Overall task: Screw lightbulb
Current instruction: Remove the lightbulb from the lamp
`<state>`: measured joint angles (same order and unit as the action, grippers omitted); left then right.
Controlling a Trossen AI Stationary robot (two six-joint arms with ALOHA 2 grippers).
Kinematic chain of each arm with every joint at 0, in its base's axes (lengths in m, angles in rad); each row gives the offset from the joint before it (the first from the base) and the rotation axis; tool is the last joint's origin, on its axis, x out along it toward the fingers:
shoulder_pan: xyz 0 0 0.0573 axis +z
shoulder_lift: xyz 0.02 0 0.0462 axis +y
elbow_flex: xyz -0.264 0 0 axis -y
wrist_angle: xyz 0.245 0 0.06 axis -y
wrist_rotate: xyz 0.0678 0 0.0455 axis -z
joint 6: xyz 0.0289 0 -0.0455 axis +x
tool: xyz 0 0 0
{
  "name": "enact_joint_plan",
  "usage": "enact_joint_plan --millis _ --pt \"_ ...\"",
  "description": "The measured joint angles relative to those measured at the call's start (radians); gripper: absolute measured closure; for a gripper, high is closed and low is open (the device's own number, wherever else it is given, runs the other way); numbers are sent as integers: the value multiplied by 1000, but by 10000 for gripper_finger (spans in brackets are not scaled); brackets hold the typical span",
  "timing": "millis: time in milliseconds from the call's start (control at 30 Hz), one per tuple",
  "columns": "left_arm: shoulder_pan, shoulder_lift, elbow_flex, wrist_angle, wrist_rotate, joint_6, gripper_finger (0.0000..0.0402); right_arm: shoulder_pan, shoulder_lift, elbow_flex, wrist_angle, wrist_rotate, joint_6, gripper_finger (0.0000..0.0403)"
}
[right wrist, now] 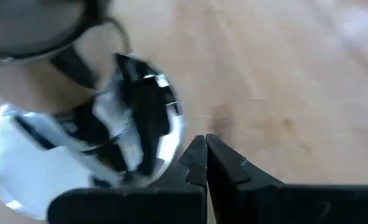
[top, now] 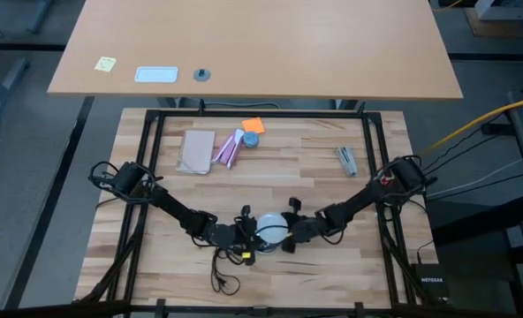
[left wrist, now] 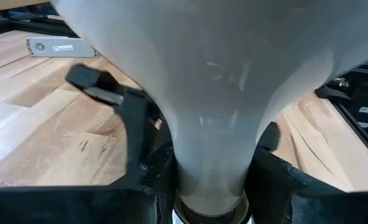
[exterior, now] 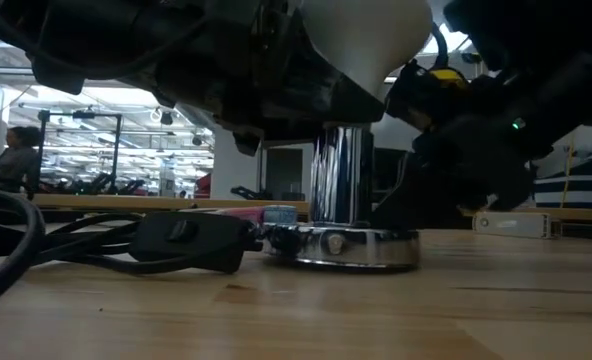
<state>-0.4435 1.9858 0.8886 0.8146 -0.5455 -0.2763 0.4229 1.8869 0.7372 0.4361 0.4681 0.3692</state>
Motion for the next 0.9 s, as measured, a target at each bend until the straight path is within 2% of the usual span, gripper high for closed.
enact_joint_plan --millis 167,467,900 --pt "-1 0 1 -17 -22 19 263 13 23 0 39 -69 23 401" --pt "-2 -6 3 -62 -54 11 263 77 27 5 57 -34 101 401" --pt "8 -4 3 -69 -175 -13 263 110 23 99 65 -13 74 401"
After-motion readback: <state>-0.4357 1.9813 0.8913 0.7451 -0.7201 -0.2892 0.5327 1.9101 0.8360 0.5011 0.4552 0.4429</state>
